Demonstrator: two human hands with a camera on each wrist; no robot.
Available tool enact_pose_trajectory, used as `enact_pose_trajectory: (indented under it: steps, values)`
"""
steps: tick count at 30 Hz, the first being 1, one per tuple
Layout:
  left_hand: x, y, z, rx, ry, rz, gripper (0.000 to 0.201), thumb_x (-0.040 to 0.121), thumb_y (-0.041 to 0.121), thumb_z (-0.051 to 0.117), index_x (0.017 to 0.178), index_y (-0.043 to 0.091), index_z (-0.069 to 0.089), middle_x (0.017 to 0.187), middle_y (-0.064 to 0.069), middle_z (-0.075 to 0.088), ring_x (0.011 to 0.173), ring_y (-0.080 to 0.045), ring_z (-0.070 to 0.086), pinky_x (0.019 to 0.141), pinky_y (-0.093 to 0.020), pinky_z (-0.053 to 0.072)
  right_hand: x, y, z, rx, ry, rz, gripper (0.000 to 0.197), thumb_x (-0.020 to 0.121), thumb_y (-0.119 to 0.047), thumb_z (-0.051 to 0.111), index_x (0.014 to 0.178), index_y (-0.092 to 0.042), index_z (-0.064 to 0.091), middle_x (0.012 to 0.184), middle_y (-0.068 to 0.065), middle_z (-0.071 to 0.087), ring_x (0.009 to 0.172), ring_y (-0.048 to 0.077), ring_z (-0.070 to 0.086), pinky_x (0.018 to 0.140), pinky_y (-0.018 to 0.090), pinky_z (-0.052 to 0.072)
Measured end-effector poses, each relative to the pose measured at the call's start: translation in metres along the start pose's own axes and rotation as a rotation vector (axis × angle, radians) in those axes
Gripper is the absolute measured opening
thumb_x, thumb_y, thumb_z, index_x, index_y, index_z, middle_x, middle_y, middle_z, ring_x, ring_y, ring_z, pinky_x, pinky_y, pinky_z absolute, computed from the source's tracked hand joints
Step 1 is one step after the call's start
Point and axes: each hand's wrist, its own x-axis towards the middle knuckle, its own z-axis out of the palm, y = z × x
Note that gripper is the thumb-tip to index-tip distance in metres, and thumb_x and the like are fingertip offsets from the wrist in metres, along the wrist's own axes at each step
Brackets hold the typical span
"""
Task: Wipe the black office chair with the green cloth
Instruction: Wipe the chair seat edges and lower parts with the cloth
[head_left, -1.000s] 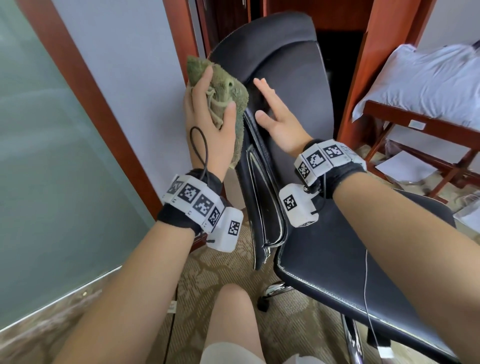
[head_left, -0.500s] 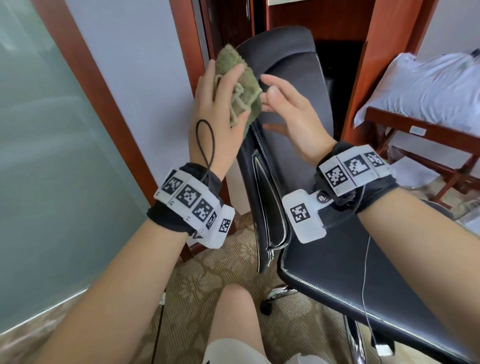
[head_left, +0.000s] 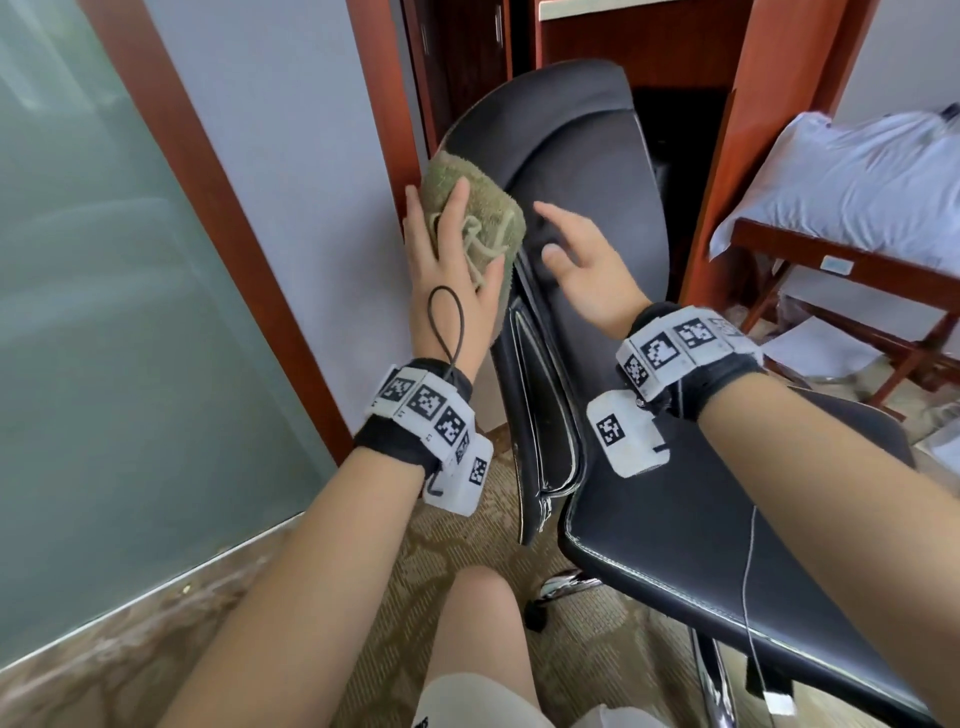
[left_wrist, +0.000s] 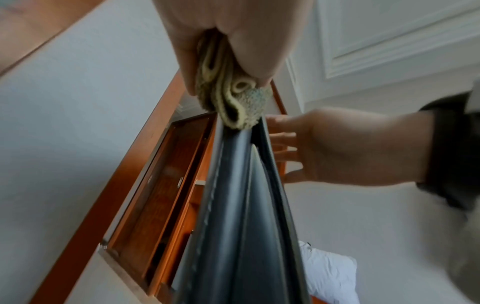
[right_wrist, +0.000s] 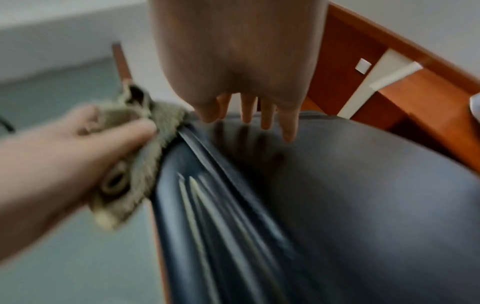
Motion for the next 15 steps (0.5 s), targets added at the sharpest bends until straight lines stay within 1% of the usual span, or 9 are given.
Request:
enact_pose_trajectory:
  steps: [2, 4, 5, 6, 8, 9, 11, 13, 15]
  values:
    - [-0.01, -0.003, 0.01, -0.087, 0.043, -0.046, 0.063, 0.089, 0.015, 0.054, 0.146, 0.013, 0.028, 0.153, -0.025, 0.013, 0.143, -0.034, 0.015, 0.114, -0.046, 0.027, -0.003, 0.015, 0.007, -0.086, -0.064, 0.007, 0.055, 0.096, -0.006, 0.043, 0.146, -0.019, 0.025, 0.154, 0.011, 0.022, 0.143, 0.019, 0.016, 0.113, 0.021, 0.013]
    - [-0.016, -0.007, 0.015, -0.137, 0.076, -0.045, 0.062, 0.089, 0.013, 0.055, 0.145, 0.01, 0.028, 0.15, -0.026, 0.019, 0.142, -0.034, 0.019, 0.114, -0.044, 0.027, -0.005, 0.024, 0.012, -0.092, -0.06, 0.007, 0.057, 0.097, -0.008, 0.042, 0.148, -0.023, 0.021, 0.156, 0.008, 0.015, 0.144, 0.017, 0.012, 0.113, 0.021, 0.012]
    - [-0.017, -0.009, 0.016, -0.15, 0.08, -0.034, 0.061, 0.089, 0.013, 0.055, 0.144, 0.008, 0.028, 0.149, -0.027, 0.022, 0.141, -0.034, 0.022, 0.115, -0.04, 0.027, -0.004, 0.026, 0.013, -0.097, -0.054, -0.001, 0.058, 0.097, -0.009, 0.042, 0.148, -0.024, 0.02, 0.156, 0.008, 0.015, 0.144, 0.018, 0.012, 0.115, 0.025, 0.013]
    - [-0.014, -0.01, 0.016, -0.157, 0.08, -0.023, 0.061, 0.089, 0.012, 0.056, 0.143, 0.006, 0.029, 0.147, -0.027, 0.026, 0.14, -0.033, 0.025, 0.115, -0.032, 0.027, -0.004, 0.027, 0.013, -0.111, -0.053, -0.016, 0.057, 0.097, -0.01, 0.042, 0.148, -0.024, 0.019, 0.156, 0.008, 0.015, 0.144, 0.019, 0.012, 0.116, 0.028, 0.013]
    - [0.001, -0.008, 0.012, -0.161, 0.112, 0.014, 0.058, 0.087, 0.01, 0.055, 0.14, 0.002, 0.033, 0.144, -0.025, 0.033, 0.135, -0.031, 0.033, 0.11, -0.015, 0.025, -0.002, 0.031, 0.012, -0.147, -0.057, -0.038, 0.057, 0.098, -0.012, 0.041, 0.149, -0.023, 0.019, 0.156, 0.009, 0.017, 0.145, 0.019, 0.011, 0.116, 0.028, 0.011]
    - [0.01, -0.007, 0.011, -0.165, 0.144, 0.032, 0.056, 0.086, 0.01, 0.054, 0.139, 0.002, 0.035, 0.143, -0.024, 0.035, 0.134, -0.029, 0.035, 0.108, -0.011, 0.025, -0.001, 0.033, 0.012, -0.156, -0.056, -0.039, 0.057, 0.098, -0.013, 0.041, 0.149, -0.024, 0.019, 0.156, 0.009, 0.017, 0.145, 0.019, 0.011, 0.115, 0.027, 0.011]
    - [0.02, -0.005, 0.01, -0.17, 0.196, 0.046, 0.055, 0.086, 0.009, 0.052, 0.138, 0.002, 0.037, 0.142, -0.021, 0.038, 0.133, -0.025, 0.036, 0.107, -0.011, 0.026, 0.0, 0.036, 0.013, -0.146, -0.047, -0.044, 0.056, 0.097, -0.016, 0.04, 0.149, -0.025, 0.019, 0.156, 0.008, 0.017, 0.145, 0.019, 0.012, 0.117, 0.031, 0.012]
    - [0.014, -0.005, 0.015, -0.171, 0.224, 0.018, 0.054, 0.087, 0.008, 0.052, 0.139, 0.003, 0.037, 0.142, -0.02, 0.038, 0.135, -0.028, 0.034, 0.11, -0.018, 0.028, -0.001, 0.038, 0.015, -0.137, -0.041, -0.052, 0.057, 0.096, -0.017, 0.039, 0.149, -0.025, 0.019, 0.156, 0.008, 0.018, 0.145, 0.02, 0.013, 0.118, 0.035, 0.013]
    - [-0.004, -0.011, 0.024, -0.18, 0.242, -0.02, 0.055, 0.088, 0.008, 0.053, 0.14, 0.005, 0.036, 0.143, -0.02, 0.037, 0.136, -0.03, 0.033, 0.111, -0.022, 0.028, -0.002, 0.039, 0.017, -0.134, -0.031, -0.045, 0.056, 0.096, -0.018, 0.038, 0.149, -0.024, 0.02, 0.156, 0.009, 0.018, 0.144, 0.021, 0.014, 0.117, 0.034, 0.013]
